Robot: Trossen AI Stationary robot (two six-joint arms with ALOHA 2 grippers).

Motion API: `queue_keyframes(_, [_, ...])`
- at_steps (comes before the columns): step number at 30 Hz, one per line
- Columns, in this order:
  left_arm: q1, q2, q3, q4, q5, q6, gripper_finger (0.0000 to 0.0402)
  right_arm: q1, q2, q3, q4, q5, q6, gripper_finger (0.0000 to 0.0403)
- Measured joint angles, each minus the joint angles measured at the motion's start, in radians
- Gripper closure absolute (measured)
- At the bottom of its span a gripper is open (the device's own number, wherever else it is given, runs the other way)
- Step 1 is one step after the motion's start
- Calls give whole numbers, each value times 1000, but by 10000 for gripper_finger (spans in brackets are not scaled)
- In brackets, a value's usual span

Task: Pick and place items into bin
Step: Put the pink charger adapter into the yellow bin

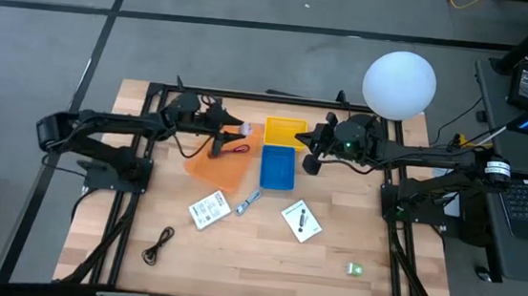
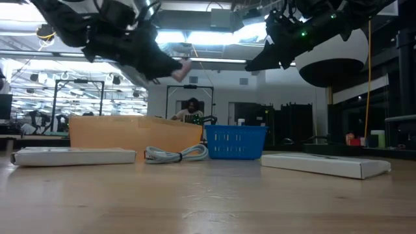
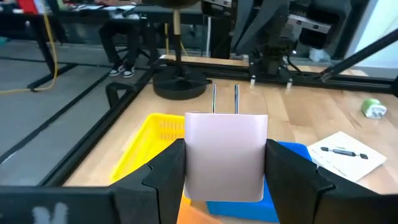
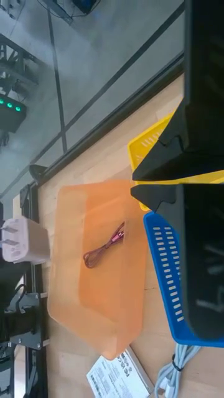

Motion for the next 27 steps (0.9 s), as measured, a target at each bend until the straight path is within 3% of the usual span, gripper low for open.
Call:
queue_keyframes(12, [-74, 249, 229, -83, -74, 104, 219, 0, 0, 0, 4, 0, 0, 399])
queue_keyframes(27, [-61, 472, 660, -573, -150, 242, 219, 0, 0, 0, 4, 0, 0, 398])
